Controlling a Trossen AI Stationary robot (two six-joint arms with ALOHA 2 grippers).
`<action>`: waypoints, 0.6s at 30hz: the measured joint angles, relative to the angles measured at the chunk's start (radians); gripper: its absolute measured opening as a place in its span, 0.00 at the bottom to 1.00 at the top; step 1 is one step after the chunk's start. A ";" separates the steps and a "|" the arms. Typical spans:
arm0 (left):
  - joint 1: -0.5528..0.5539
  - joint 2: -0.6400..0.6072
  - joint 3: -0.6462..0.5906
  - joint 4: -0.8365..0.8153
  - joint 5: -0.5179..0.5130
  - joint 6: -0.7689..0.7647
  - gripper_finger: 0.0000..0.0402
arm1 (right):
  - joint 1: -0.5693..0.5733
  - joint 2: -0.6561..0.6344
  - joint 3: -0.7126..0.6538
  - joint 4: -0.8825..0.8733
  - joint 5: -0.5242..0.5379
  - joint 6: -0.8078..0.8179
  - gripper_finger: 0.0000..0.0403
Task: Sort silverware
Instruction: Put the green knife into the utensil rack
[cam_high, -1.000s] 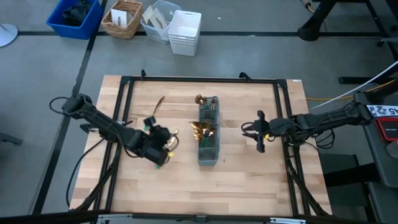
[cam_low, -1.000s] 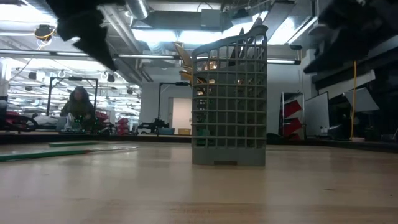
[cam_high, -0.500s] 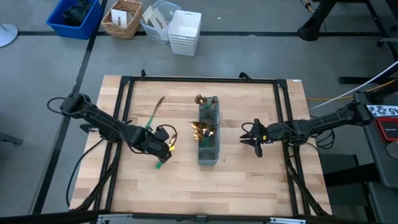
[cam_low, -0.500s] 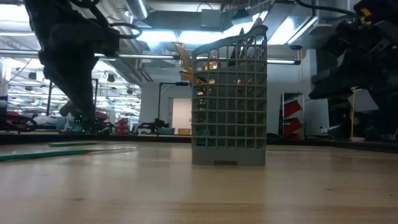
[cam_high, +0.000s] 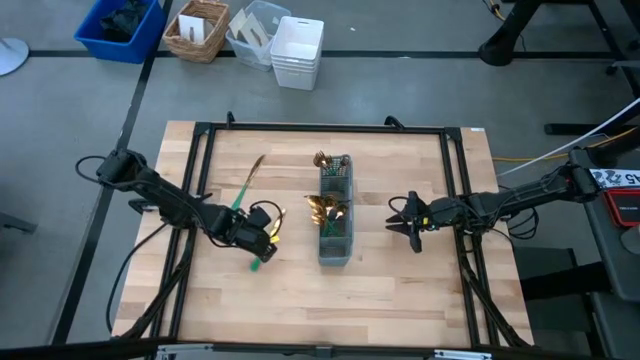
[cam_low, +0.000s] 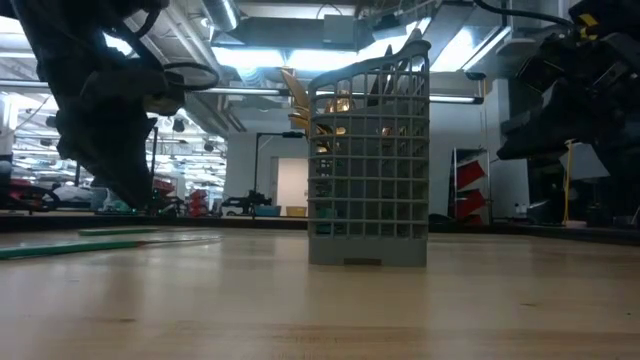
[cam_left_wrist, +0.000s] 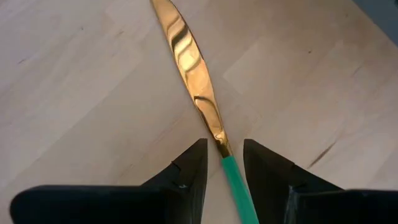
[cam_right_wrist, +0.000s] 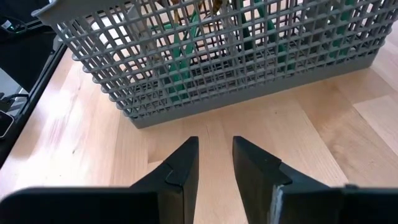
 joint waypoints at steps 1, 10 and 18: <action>0.000 0.000 -0.006 0.011 0.000 0.000 0.24 | 0.000 0.000 0.000 0.000 0.000 0.000 0.25; 0.000 0.000 -0.060 0.132 0.001 0.010 0.24 | 0.000 0.000 0.000 0.008 0.000 0.000 0.25; -0.003 0.019 -0.067 0.145 0.005 0.003 0.24 | 0.000 0.000 0.000 0.008 0.000 0.000 0.25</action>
